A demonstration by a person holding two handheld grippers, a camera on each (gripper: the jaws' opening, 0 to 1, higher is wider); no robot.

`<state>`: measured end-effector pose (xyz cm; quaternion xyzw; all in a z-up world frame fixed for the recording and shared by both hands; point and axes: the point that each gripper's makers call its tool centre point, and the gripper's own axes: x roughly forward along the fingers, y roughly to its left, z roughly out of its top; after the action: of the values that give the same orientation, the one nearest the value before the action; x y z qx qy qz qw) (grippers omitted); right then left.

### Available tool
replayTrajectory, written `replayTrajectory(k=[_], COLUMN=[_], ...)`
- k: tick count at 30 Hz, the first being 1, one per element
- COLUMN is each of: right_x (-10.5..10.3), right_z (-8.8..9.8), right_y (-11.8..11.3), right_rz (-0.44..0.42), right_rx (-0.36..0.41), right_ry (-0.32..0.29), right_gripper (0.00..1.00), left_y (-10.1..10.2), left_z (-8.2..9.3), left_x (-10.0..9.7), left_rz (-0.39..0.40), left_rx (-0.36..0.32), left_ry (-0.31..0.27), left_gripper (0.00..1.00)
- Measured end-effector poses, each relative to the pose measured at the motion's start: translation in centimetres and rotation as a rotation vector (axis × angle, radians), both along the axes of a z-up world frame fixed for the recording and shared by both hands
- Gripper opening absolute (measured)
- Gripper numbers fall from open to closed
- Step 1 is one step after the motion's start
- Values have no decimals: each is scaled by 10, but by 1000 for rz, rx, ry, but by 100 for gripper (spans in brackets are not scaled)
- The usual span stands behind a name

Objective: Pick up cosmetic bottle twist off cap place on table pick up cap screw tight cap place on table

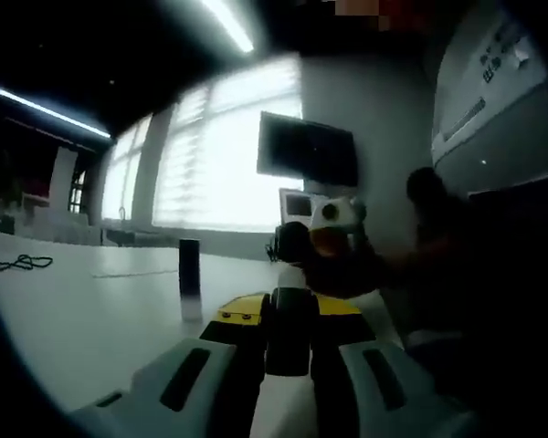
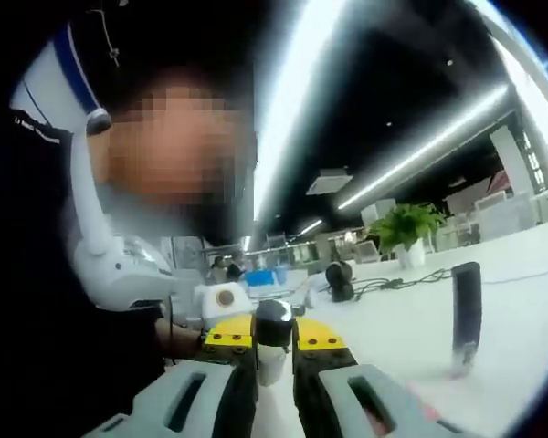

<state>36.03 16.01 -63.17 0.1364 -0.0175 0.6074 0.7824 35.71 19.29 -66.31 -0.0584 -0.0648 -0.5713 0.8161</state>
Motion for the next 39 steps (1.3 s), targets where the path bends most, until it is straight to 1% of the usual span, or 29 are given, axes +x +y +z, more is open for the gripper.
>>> replayTrajectory(k=[1,2,3,4,6,9,10,11,15,17,18,19,20,21,22,25,27,28,29,31,32,33,37,39], right_x=[-2,2,2,6,10,17,20,18,20,23,28,29,31,34,36,39,37,36,35,34,32,32,32,32], right_z=[1,-1,-1,-4,-8,-14,-18,-23,-31,-35,-36,-39,-40,-43,-43,-44,-41,-41,-40,-40,-38,-36,-33,-33], right_y=[1,-9,-9,-11,-12,-18,-22,-19,-10,-7,-7,-6,-4,-3,-2,1,6,7,9,9,11,11,10,10], right_rz=[10,16,17,13,1,-36,-54,-61,-102,-139,-177,-203,-232,-284,-316,-396,-429,-445,-462,-496,-501,-513,-541,-545], right_rx=[9,9,9,5,-23,-50,-75,-106,-153,-169,-183,-195,-213,-231,-237,-246,-227,-215,-216,-243,-235,-218,-215,-217], right_ry=[6,2,2,2,-6,0,-11,-13,-22,-22,-29,-24,-35,-24,-26,-29,-27,-12,-16,-20,-20,-2,4,6], right_gripper=[8,8,8,8,8,7,7,7,7,7,7,7,7,7,7,7,7,7,7,7,7,7,7,7], left_y=[0,1,1,2,2,3,3,3,3,3,3,3,3,4,4,5,5,4,4,4,4,4,5,3], left_z=[1,1,3,3,3,4,4,4,4,4,4,4,4,4,4,5,4,4,4,4,3,3,2,-1], left_x=[0,0,-1,0,0,1,1,0,0,1,1,1,1,2,3,5,5,5,5,5,6,6,9,10], left_rz=[-4,-6,-9,-8,-5,-3,-3,-3,-3,0,2,3,5,12,16,24,25,25,25,29,32,35,47,54], left_rx=[-6,-9,-19,-22,-25,-26,-26,-27,-28,-24,-22,-23,-23,-23,-22,-27,-23,-20,-19,-16,-14,-13,-2,17], left_ry=[5,8,11,13,16,13,12,11,7,4,2,1,0,-3,-5,-7,-9,-10,-11,-14,-14,-15,-17,-22], left_gripper=[8,8,8,8,8,8,8,8,8,8,8,8,8,8,8,8,8,8,8,8,8,8,8,8])
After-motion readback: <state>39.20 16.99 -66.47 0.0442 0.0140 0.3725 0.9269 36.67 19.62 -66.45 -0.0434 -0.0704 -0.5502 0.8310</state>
